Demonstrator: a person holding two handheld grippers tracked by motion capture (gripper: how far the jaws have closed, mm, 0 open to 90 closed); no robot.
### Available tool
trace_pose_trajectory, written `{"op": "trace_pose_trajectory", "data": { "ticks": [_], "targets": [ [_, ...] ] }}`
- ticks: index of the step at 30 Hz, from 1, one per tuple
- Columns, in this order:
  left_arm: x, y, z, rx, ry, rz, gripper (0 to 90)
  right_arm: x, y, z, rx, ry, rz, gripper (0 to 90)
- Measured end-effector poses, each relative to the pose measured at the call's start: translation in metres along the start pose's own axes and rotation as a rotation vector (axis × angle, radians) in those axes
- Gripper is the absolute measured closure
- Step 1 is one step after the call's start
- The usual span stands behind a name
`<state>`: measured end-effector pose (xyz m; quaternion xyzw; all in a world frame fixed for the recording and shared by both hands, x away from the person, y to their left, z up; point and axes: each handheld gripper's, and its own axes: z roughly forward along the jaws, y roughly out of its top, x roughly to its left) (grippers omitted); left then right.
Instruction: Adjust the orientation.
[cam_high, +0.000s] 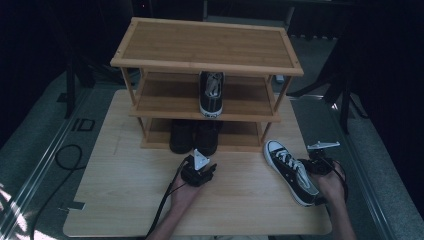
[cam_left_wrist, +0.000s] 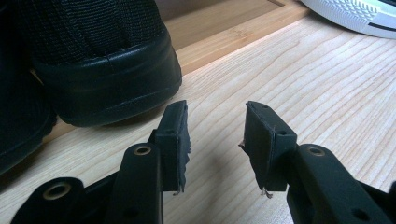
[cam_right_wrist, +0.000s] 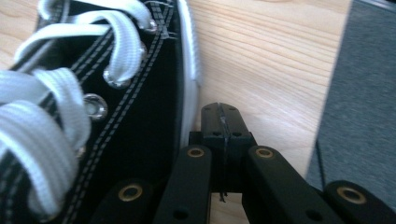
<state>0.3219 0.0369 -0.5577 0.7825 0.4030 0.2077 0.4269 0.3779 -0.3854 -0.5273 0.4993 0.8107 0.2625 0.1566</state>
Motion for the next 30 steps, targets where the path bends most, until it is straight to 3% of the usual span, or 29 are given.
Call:
{"op": "trace_pose_trajectory", "data": {
  "ticks": [16,27,30],
  "targets": [
    [-0.002,0.002,0.002,0.008,0.000,0.009,60.3,0.008,-0.005,-0.002,-0.007,0.048,-0.037,90.0],
    [-0.003,0.002,0.003,0.010,0.000,0.015,60.3,0.035,-0.005,0.000,-0.020,0.098,-0.103,90.0],
    [-0.003,0.002,0.003,0.012,0.001,0.016,60.2,0.034,-0.007,0.000,-0.024,0.097,-0.087,90.0]
  ]
}}
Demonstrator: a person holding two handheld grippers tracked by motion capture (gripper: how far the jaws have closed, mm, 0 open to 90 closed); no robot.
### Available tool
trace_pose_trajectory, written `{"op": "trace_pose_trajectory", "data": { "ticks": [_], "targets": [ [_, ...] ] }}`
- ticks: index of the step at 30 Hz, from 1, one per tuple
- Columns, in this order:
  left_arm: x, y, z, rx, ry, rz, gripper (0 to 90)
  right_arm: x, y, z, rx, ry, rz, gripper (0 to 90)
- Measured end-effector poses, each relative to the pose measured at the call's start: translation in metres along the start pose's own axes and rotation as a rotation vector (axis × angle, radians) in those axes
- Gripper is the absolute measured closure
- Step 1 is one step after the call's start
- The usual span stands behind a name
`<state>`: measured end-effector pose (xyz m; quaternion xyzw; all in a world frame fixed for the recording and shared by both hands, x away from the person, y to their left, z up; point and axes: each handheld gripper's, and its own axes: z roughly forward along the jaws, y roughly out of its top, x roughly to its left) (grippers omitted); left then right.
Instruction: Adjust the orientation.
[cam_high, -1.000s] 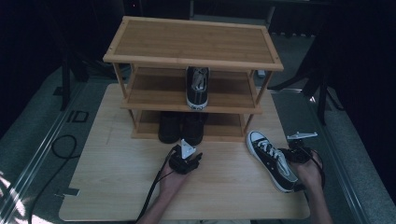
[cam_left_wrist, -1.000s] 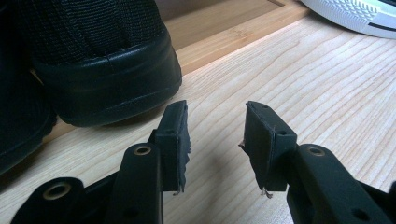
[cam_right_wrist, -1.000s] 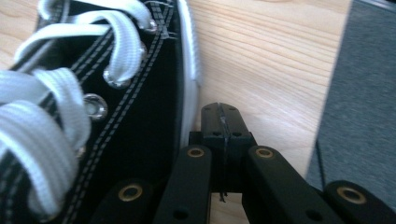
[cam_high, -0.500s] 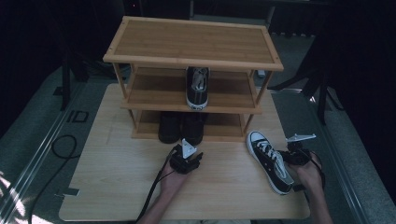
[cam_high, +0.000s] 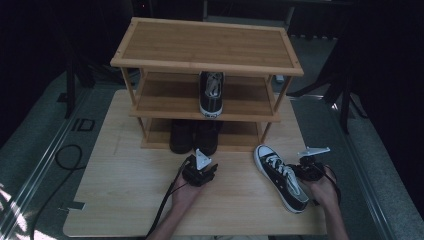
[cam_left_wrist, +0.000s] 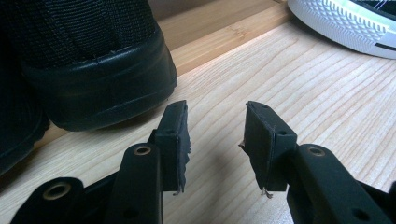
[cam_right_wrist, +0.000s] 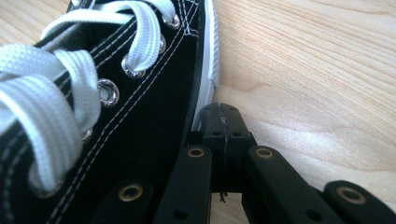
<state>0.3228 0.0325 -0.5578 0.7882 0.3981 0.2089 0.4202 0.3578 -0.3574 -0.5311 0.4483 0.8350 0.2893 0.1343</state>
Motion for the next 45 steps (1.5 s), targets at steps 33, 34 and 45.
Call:
{"op": "trace_pose_trajectory", "data": {
  "ticks": [33,34,45],
  "targets": [
    [-0.012,0.006,0.010,-0.004,0.001,0.032,60.2,0.044,-0.015,-0.010,0.006,0.021,-0.095,90.0],
    [-0.012,0.007,0.011,-0.002,0.001,0.035,60.2,0.046,-0.014,-0.009,0.001,0.029,-0.094,90.0],
    [-0.022,0.030,0.037,0.014,0.024,0.088,62.0,0.050,-0.013,-0.007,-0.003,0.047,-0.097,90.0]
  ]
}}
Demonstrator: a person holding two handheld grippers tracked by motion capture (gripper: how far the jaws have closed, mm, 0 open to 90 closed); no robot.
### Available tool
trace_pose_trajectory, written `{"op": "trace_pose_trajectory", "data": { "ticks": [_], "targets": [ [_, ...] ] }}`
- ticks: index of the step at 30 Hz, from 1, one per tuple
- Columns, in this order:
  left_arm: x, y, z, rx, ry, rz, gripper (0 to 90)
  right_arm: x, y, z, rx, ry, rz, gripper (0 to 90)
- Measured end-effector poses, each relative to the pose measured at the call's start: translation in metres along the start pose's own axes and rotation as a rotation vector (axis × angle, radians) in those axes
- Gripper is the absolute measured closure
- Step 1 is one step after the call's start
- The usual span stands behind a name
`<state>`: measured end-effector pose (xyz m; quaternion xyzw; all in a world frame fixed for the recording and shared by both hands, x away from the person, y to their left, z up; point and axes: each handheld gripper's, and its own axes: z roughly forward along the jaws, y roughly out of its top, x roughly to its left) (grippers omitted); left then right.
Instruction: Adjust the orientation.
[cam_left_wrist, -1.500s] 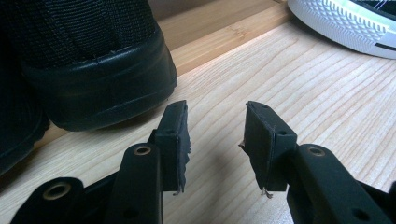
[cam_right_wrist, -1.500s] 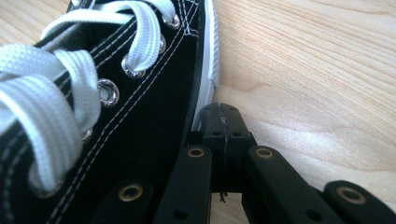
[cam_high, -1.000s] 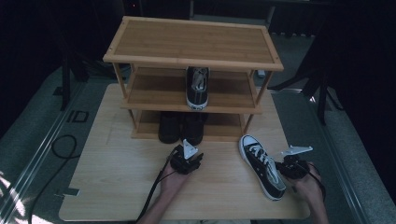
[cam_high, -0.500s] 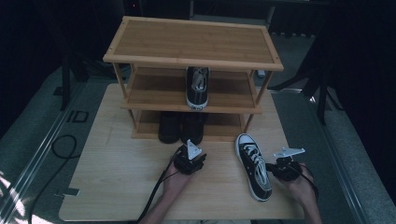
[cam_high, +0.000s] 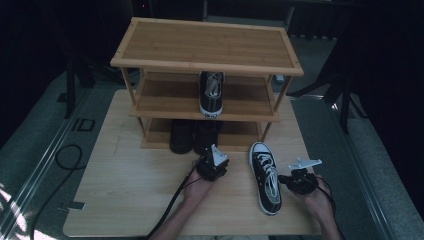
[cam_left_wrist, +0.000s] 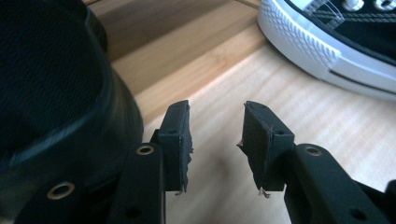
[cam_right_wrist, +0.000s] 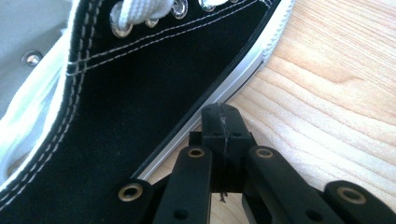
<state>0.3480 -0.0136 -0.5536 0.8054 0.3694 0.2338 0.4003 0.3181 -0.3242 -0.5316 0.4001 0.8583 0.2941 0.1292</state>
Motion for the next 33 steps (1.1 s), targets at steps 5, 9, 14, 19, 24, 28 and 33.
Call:
{"op": "trace_pose_trajectory", "data": {
  "ticks": [5,9,14,19,24,28,33],
  "targets": [
    [0.001,0.011,0.015,0.021,0.015,0.011,62.8,0.002,0.001,0.000,0.012,-0.017,-0.007,90.0],
    [0.004,0.018,0.025,0.033,0.031,-0.002,63.8,0.003,0.002,-0.001,0.016,-0.025,-0.011,90.0],
    [0.005,0.022,0.037,0.058,0.054,0.004,65.0,0.005,0.004,-0.004,0.018,-0.032,-0.011,90.0],
    [0.005,0.025,0.044,0.062,0.063,0.001,69.5,0.010,0.008,-0.012,0.016,-0.037,-0.012,87.2],
    [0.007,0.029,0.048,0.065,0.054,-0.029,76.0,0.014,0.016,-0.022,-0.003,-0.044,-0.004,83.8],
    [0.006,0.033,0.050,0.061,0.051,-0.039,79.9,0.017,0.021,-0.031,-0.023,-0.054,0.013,80.9],
    [0.005,0.038,0.054,0.067,0.054,-0.062,85.5,0.022,0.026,-0.041,-0.041,-0.056,0.027,78.7]
  ]
}}
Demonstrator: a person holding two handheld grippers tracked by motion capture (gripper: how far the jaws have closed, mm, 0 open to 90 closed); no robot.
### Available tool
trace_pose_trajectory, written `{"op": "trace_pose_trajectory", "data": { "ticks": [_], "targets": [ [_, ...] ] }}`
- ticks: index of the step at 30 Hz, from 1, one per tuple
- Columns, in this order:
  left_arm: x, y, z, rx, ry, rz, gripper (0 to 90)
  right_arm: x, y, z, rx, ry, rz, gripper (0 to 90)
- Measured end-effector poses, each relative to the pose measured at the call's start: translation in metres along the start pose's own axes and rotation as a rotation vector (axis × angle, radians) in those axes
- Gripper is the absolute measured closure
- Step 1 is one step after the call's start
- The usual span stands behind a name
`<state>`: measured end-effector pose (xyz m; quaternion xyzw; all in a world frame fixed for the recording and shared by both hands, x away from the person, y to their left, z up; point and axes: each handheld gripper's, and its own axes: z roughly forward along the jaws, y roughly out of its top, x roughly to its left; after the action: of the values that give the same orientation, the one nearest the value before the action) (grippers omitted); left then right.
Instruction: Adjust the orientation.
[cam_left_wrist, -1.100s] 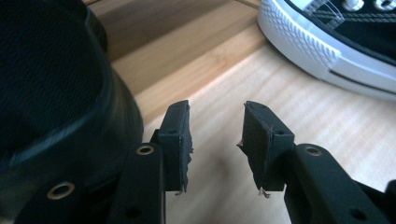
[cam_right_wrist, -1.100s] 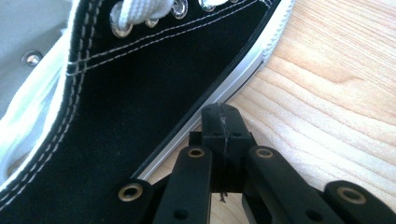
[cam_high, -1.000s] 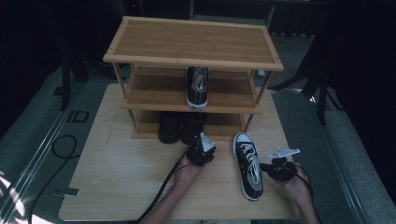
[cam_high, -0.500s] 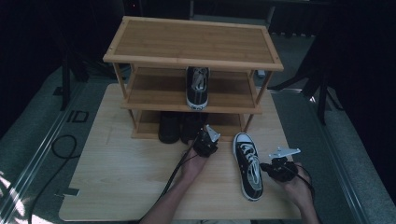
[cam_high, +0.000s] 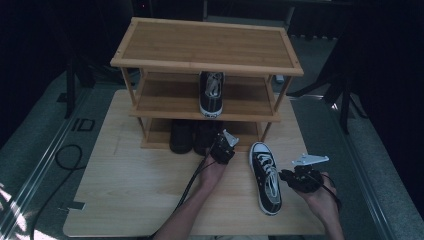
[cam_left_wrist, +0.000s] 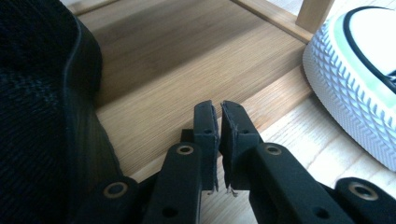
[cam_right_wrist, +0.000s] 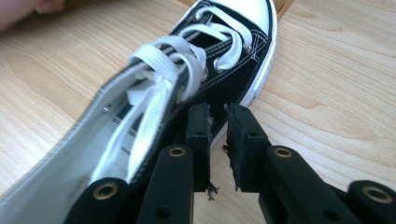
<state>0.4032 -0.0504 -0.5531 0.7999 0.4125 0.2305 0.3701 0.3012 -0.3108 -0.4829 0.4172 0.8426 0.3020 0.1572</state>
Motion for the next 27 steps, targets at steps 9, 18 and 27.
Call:
{"op": "trace_pose_trajectory", "data": {
  "ticks": [9,18,27],
  "targets": [
    [0.004,0.005,0.007,0.015,0.013,-0.033,89.9,0.012,0.004,-0.022,-0.037,0.026,-0.004,75.5],
    [0.007,0.009,0.014,0.029,0.033,-0.051,89.9,0.018,0.007,-0.018,-0.014,0.050,0.005,71.4],
    [0.004,0.010,0.020,0.034,0.059,-0.044,89.9,0.023,0.010,0.005,0.078,-0.011,0.066,74.0]
  ]
}}
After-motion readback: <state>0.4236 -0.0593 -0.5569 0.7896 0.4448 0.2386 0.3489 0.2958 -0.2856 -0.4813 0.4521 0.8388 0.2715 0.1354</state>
